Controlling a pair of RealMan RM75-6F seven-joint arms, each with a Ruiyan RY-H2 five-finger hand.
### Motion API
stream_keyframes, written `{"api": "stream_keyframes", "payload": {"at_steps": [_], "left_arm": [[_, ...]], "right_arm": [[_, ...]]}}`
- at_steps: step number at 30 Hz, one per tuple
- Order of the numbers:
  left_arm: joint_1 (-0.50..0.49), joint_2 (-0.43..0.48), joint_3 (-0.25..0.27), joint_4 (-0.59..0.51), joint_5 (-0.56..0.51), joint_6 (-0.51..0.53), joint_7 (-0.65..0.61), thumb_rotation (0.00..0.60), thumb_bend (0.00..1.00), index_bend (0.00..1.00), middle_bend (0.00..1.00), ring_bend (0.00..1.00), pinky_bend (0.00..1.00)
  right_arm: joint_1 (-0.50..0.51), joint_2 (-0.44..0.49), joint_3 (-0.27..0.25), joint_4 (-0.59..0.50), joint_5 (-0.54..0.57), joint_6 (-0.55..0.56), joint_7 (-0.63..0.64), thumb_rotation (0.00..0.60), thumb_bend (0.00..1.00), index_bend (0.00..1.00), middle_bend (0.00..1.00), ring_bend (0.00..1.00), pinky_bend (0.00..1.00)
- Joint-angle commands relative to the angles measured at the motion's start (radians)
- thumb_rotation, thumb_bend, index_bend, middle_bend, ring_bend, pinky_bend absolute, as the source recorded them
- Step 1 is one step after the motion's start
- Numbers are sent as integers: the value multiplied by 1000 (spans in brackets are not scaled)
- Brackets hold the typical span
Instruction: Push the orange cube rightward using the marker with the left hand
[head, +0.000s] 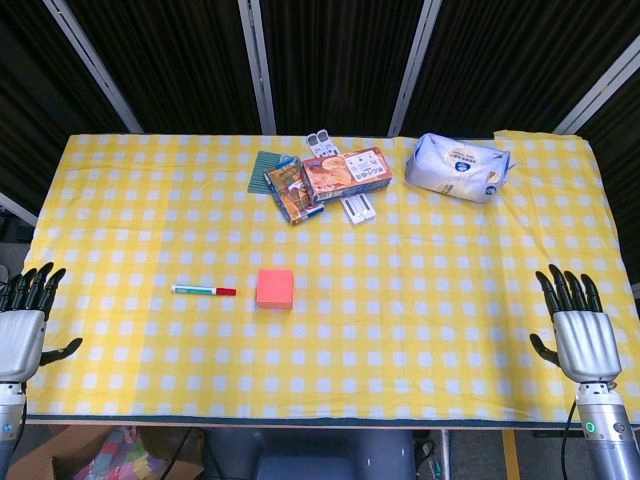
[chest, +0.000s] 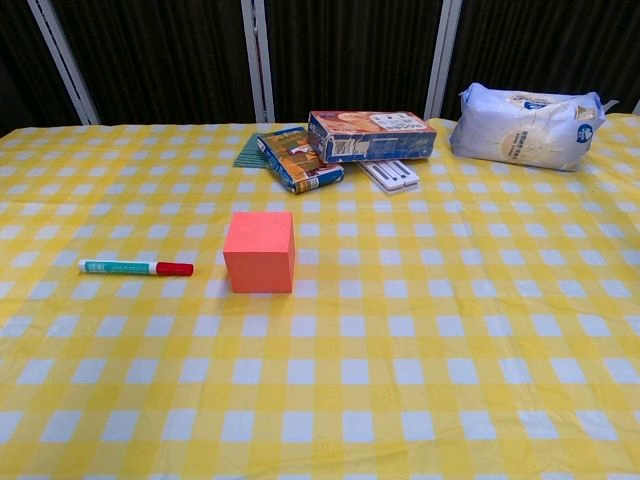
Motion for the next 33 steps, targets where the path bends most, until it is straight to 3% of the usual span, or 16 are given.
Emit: {"api": "stream_keyframes", "payload": {"at_steps": [1, 23, 33], "left_arm": [[0, 0, 1, 0, 0, -2, 2, 600, 0, 0, 0, 0, 32], [-23, 14, -10, -31, -44, -58, 11, 600, 2, 15, 0, 0, 40], [-144, -24, -90, -33, -142, -192, 94, 600, 156, 333, 65, 0, 131]], "right_arm": [[0, 0, 0, 0, 2, -1, 1, 600, 303, 0, 0, 0, 0], [0, -3, 1, -1, 0, 5, 13, 600, 303, 0, 0, 0, 0], [1, -4, 0, 2, -8, 7, 23, 600, 303, 0, 0, 0, 0]]}}
